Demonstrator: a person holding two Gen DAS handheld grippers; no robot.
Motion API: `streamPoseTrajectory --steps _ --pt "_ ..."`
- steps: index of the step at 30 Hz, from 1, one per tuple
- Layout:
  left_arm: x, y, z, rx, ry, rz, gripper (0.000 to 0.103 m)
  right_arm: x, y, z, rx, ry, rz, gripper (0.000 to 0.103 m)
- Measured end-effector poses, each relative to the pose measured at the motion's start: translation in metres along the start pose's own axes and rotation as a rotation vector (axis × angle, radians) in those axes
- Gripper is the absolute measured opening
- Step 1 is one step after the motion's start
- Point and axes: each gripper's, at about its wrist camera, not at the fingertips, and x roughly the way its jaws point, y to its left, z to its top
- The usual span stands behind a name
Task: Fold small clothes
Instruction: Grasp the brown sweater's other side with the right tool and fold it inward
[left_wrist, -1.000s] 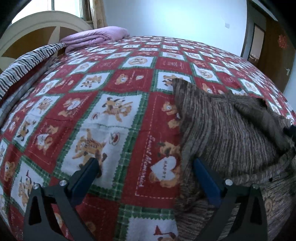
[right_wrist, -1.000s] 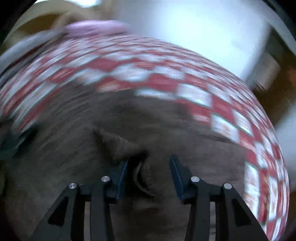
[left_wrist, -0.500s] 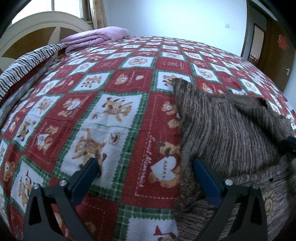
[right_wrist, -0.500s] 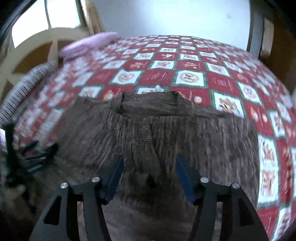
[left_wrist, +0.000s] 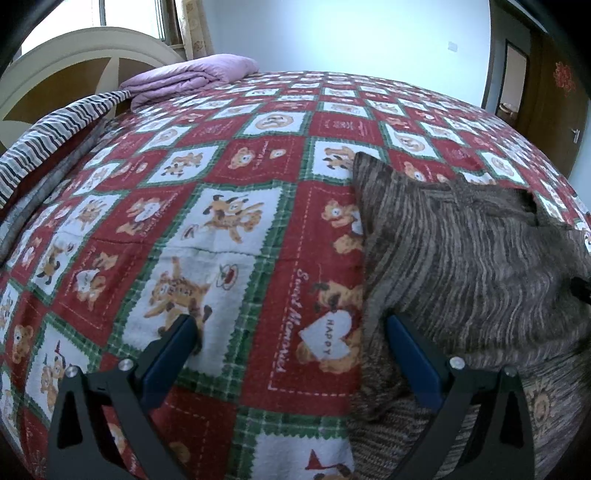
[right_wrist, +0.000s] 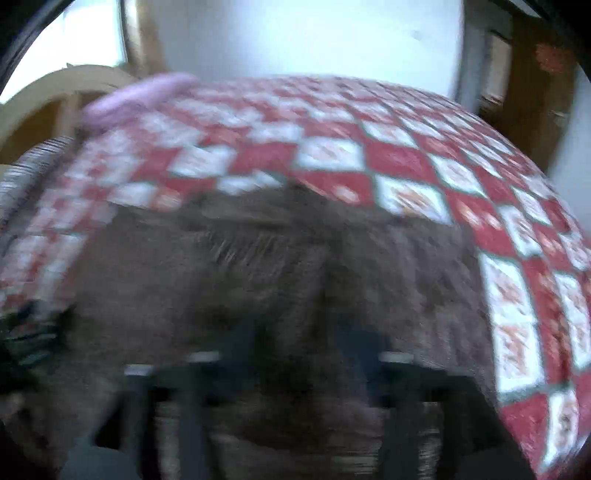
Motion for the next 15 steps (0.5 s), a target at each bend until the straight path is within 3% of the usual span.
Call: streamPoseTrajectory --steps 2,5,8,10,11,15 --pt "-0.001 0.001 0.001 -0.005 -0.001 -0.008 0.103 -0.010 -0.010 -0.007 0.056 -0.033 0.095 0.072" --pt "-0.008 0.010 0.006 -0.036 -0.002 -0.036 0.103 -0.030 -0.018 -0.019 0.066 -0.058 0.120 0.071" --pt "-0.020 0.007 0.023 0.012 -0.070 0.014 0.103 -0.036 -0.023 -0.030 0.085 -0.015 0.222 0.050" --pt "-0.020 -0.002 0.039 0.050 -0.092 0.009 0.103 -0.031 -0.020 -0.039 0.066 0.030 0.228 0.045" --pt "-0.017 -0.007 0.046 0.069 -0.093 0.012 0.103 -0.030 -0.017 -0.042 0.045 0.034 0.219 0.034" --pt "0.005 -0.044 0.062 0.193 -0.089 0.087 0.103 -0.035 -0.009 -0.051 0.001 -0.007 0.200 0.034"
